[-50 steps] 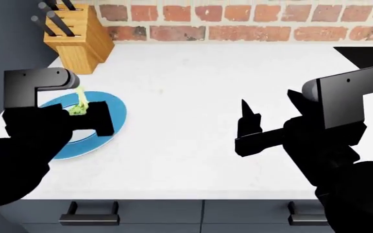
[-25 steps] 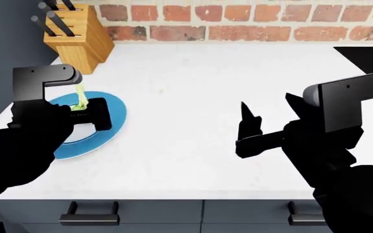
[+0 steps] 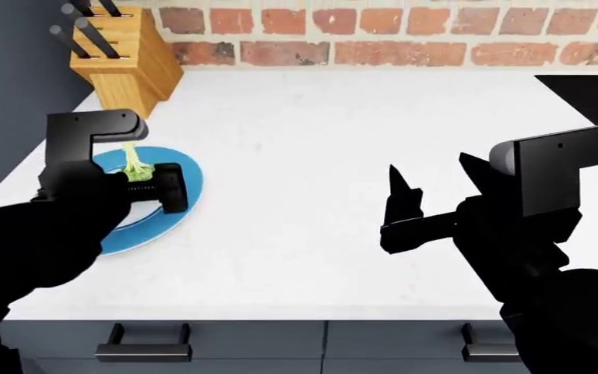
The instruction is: Place the broccoli on the rack of the oven.
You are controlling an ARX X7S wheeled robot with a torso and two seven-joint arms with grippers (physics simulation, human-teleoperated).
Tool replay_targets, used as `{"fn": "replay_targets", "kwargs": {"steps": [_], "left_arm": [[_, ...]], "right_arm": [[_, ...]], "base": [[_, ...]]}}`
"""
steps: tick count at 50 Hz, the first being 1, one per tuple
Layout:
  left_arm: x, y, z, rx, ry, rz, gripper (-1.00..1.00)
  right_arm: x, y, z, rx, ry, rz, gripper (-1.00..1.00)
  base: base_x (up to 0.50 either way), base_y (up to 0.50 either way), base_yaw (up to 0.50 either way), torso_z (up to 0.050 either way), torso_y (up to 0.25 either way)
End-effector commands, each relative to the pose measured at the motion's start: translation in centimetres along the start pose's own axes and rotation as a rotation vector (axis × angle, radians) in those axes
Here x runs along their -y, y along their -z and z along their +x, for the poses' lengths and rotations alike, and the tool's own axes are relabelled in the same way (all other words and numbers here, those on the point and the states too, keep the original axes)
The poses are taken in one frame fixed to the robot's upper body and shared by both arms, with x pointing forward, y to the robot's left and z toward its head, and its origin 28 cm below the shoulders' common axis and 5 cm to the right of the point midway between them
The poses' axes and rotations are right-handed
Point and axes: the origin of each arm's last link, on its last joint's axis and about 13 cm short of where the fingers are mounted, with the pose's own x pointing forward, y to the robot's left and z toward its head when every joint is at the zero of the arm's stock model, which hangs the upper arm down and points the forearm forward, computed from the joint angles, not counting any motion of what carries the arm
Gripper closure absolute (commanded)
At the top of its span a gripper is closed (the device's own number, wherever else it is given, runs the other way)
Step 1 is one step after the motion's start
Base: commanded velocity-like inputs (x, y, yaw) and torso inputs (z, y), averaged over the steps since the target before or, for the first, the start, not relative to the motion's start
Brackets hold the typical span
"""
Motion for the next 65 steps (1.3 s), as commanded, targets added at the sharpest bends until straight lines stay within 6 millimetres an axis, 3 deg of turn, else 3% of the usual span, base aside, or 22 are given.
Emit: {"fn": "replay_targets", "kwargs": {"steps": [1,21,22,33,38,45,53,56,65], "left_arm": [[0.0,0.5,0.4,-0.025,-0.002,-0.005,-1.0],[-0.1,1.0,0.8,-0.051,0.007,-0.015,-1.0],[-0.1,1.0,0.7,-0.05,0.006,-0.019,1.0],[0.1,0.3,-0.3,-0.002,0.004,-0.008,1.0],[0.3,-1.1,-2.2,0.078,0.011,-0.002,1.0],[0.5,-1.6,-3.9,0.148,0.023,0.012,1.0],[0.3,-1.1,-5.0,0.246,0.001,0.07,1.0],[0.6,-0.4,-5.6,0.233,0.068,0.055,1.0],[0.4,-0.4,-5.4,0.248,0.071,0.06,1.0]], "right_arm": [[0.2,0.1,0.0,0.001,0.007,0.003,-1.0],[0.2,0.0,0.1,0.008,0.01,0.002,-1.0],[0.2,0.0,0.1,0.01,0.011,0.004,-1.0],[0.2,0.0,0.2,0.012,0.012,0.002,-1.0],[0.3,-0.1,0.1,0.02,0.013,0.001,-1.0],[0.2,-0.2,-0.2,0.034,0.011,-0.006,-1.0],[-0.1,-1.0,-1.0,0.106,0.007,-0.047,-1.0],[-0.2,-1.5,-1.1,0.093,0.016,-0.074,-1.0],[-0.5,-1.8,-1.5,0.094,0.033,-0.083,-1.0]], "base": [[0.0,0.0,0.0,0.0,0.0],[0.0,0.0,0.0,0.0,0.0],[0.0,0.0,0.0,0.0,0.0],[0.0,0.0,0.0,0.0,0.0],[0.0,0.0,0.0,0.0,0.0],[0.0,0.0,0.0,0.0,0.0],[0.0,0.0,0.0,0.0,0.002],[-0.25,0.0,0.0,0.0,0.0],[-0.5,0.0,0.0,0.0,0.0]]}}
